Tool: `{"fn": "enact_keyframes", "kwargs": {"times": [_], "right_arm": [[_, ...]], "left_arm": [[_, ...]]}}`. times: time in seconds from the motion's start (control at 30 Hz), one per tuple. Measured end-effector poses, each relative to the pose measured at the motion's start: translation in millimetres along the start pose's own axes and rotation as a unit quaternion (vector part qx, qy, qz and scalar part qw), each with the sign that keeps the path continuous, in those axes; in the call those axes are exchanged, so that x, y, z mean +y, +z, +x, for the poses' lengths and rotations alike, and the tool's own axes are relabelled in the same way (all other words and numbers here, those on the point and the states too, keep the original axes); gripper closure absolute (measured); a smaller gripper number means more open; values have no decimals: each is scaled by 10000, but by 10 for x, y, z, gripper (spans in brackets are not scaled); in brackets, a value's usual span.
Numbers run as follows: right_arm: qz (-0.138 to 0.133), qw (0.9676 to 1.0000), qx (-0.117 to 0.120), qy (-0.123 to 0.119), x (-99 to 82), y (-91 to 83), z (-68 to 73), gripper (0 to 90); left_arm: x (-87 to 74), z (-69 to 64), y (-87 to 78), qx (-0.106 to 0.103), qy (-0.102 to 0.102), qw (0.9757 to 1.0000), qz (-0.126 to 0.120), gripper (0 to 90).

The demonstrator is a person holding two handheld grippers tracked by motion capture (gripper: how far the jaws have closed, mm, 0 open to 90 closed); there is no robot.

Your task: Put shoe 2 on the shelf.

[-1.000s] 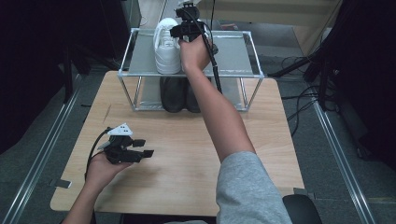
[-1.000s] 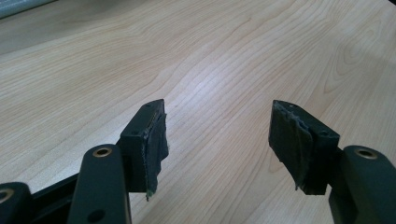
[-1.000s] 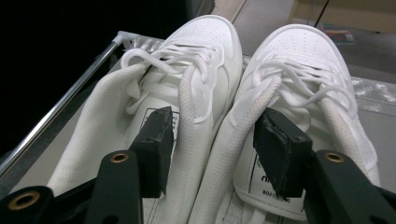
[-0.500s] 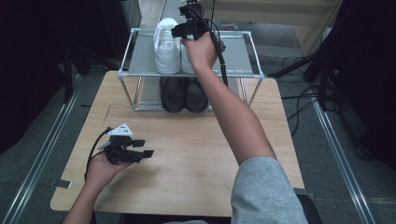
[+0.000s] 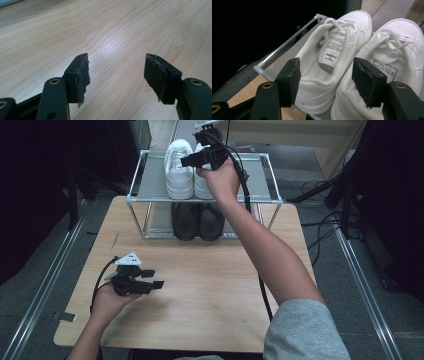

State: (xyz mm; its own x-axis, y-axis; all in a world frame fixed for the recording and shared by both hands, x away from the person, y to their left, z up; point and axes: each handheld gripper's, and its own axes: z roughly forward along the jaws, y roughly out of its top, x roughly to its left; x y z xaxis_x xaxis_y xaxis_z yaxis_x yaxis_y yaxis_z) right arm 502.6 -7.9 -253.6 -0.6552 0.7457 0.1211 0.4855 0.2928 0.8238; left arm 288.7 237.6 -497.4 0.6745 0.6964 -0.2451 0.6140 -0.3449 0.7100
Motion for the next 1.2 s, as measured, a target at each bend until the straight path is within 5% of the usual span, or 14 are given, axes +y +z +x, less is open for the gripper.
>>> {"fn": "enact_keyframes", "kwargs": {"times": [0.63,0.83,1.2], "right_arm": [[-59,9949,924,-404,-477,-269,22,398],[-44,9924,1013,-695,-669,-341,24,402],[-177,9887,1382,-553,-1059,-451,-78,387]], "left_arm": [[16,62,49,74,-98,9999,79,372],[36,66,88,74,-82,9999,123,372],[52,76,89,-8,-109,9999,58,371]]}}
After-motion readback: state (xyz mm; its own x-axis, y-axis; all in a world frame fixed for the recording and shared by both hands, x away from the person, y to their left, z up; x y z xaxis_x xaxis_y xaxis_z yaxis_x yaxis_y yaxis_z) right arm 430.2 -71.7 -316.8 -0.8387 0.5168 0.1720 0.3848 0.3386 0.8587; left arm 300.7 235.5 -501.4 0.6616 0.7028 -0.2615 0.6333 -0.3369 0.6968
